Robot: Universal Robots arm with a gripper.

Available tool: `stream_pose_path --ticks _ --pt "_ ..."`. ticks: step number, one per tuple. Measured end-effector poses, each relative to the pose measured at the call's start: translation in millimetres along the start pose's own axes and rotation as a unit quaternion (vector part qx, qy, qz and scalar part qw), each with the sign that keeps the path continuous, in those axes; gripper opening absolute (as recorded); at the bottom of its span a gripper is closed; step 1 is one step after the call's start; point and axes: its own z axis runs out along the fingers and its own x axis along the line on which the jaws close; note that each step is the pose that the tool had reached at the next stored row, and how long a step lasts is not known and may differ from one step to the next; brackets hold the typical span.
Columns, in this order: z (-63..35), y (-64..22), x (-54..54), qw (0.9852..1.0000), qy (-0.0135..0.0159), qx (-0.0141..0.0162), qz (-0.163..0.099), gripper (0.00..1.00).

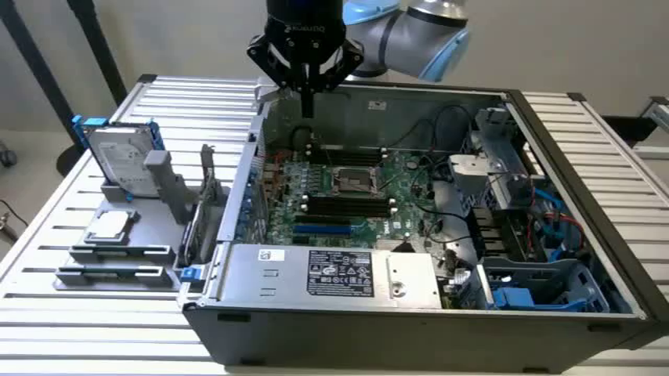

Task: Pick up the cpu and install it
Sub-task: 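Reach for the cpu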

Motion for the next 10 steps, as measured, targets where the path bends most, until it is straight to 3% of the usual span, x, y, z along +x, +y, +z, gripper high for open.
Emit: stream_pose_path --ticks 10 --pt "0.0 0.0 0.0 1.0000 0.0000 0.0000 0.000 0.11"
